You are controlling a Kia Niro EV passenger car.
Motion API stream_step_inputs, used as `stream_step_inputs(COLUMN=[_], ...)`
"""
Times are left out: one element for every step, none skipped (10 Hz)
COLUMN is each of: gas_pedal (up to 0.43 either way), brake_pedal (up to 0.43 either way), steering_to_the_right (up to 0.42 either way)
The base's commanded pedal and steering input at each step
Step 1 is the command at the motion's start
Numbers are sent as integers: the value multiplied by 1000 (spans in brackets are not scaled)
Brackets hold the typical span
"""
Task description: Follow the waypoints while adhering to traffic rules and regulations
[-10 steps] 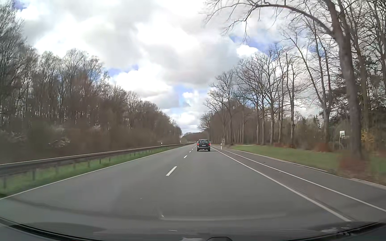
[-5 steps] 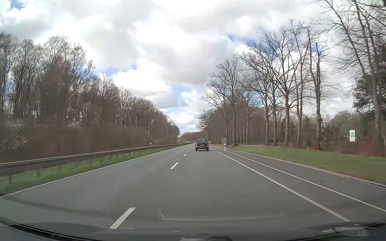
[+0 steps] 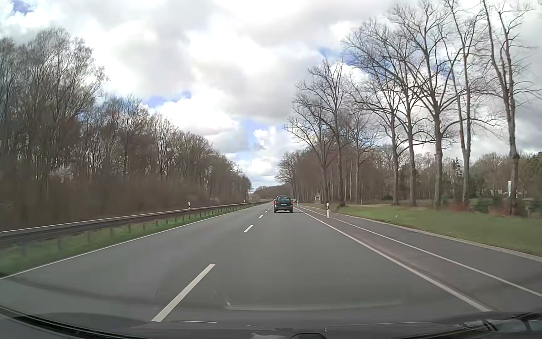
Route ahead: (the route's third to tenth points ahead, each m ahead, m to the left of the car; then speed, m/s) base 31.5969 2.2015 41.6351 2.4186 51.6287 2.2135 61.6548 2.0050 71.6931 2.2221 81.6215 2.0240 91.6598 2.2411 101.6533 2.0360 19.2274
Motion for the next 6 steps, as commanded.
stream_step_inputs(gas_pedal=[240,228,228,228,228,228], brake_pedal=[0,0,0,0,0,0], steering_to_the_right=[0,0,0,0,-1,-1])
